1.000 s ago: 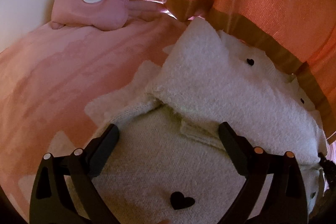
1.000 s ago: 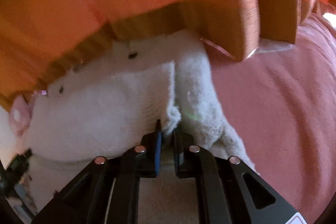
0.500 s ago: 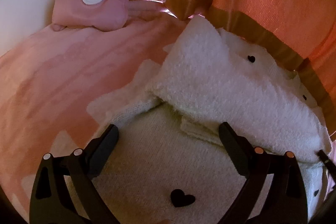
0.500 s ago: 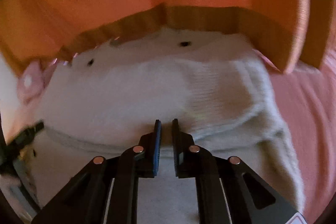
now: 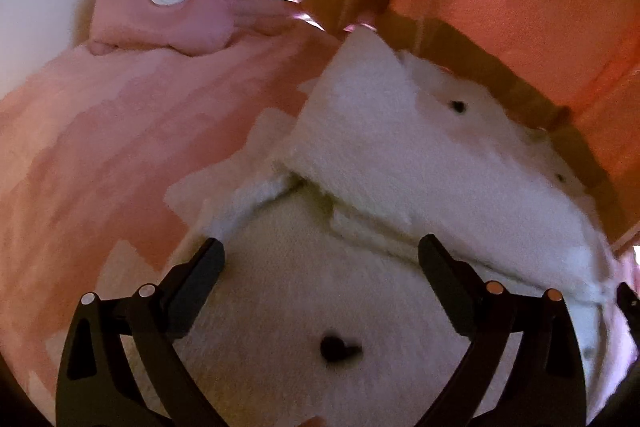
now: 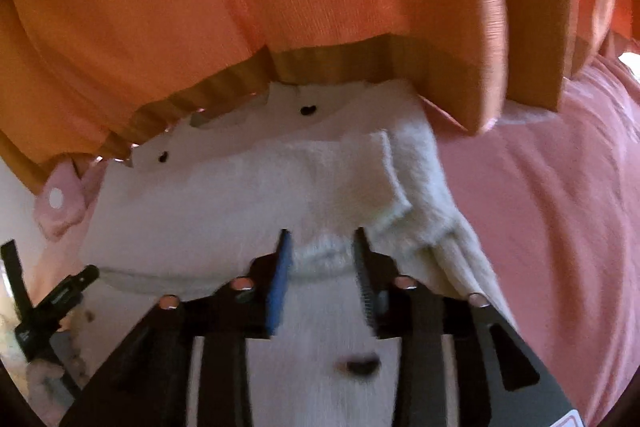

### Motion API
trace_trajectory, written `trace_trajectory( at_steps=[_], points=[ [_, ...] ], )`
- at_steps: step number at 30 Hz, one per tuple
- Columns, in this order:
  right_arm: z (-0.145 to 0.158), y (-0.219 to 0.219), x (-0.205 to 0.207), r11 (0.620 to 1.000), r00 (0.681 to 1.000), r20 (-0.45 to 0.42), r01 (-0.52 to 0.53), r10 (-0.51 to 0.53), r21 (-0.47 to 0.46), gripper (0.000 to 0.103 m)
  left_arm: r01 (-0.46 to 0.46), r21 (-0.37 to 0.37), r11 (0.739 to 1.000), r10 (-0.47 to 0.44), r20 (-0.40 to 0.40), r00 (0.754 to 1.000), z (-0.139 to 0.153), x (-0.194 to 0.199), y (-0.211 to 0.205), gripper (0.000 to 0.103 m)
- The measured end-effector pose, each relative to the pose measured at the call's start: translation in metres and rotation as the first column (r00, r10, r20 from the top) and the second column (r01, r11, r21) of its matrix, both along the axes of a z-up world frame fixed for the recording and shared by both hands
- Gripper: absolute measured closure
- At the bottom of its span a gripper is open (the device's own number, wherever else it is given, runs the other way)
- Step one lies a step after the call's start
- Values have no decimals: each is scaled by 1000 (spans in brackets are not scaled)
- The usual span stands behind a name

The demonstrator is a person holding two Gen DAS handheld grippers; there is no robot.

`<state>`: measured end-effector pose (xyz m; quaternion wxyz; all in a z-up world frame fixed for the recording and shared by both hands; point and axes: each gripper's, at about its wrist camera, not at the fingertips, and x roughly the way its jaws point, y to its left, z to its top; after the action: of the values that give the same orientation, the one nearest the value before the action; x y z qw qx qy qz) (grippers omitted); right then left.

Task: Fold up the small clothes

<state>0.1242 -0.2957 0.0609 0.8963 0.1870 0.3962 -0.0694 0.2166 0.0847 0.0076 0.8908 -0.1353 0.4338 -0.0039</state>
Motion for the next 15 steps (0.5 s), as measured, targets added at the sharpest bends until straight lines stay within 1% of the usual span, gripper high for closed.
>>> trace_trajectory(
  at_steps=[1,2,3,4,6,7,8,9,10,11,12,14,15],
  points=[
    [7,-5,-21,1000,1000,-3,14,-14,11,46,14,-22,1000,-15,-1,1000,4,-8,4,8],
    [9,-8,-38,999,1000,-6,27,-27,17,38,27,-50,998,-27,-2,1000,9,-19,11,8],
    [9,-10,-54,999,999,-18,30,-29,26,36,31,-87,996,-32,-18,999,14,-33,21,8],
    [7,-16,-76,999,998,-54,21,-19,37,36,39,-118,992,-43,-34,999,15,-43,28,8],
    [-2,-21,-103,999,992,-128,-7,13,52,36,53,-184,982,-68,-79,995,14,-71,48,7],
    [-10,-25,-121,998,980,-195,-25,37,62,35,54,-196,979,-75,-102,992,11,-86,57,7],
    [-13,-28,-132,997,972,-231,-31,46,69,35,56,-195,979,-80,-118,990,9,-96,63,7],
    [-18,-30,-144,996,962,-265,-38,59,84,35,62,-182,981,-90,-150,985,4,-111,70,7],
    [-22,-31,-156,992,949,-303,-58,90,111,35,67,-177,982,-100,-181,978,-1,-122,75,7],
    [-26,-30,-162,989,943,-314,-70,110,134,35,68,-182,981,-105,-201,974,-4,-130,78,7],
    [-29,-30,-169,982,936,-324,-83,136,170,35,62,-204,977,-109,-230,967,-10,-142,83,7],
    [-40,-25,-176,956,911,-358,-106,204,275,34,67,-240,968,-127,-243,962,-14,-158,85,6],
    [-46,-21,-178,942,898,-374,-111,232,318,34,82,-242,967,-141,-238,961,-13,-166,83,5]
  ],
)
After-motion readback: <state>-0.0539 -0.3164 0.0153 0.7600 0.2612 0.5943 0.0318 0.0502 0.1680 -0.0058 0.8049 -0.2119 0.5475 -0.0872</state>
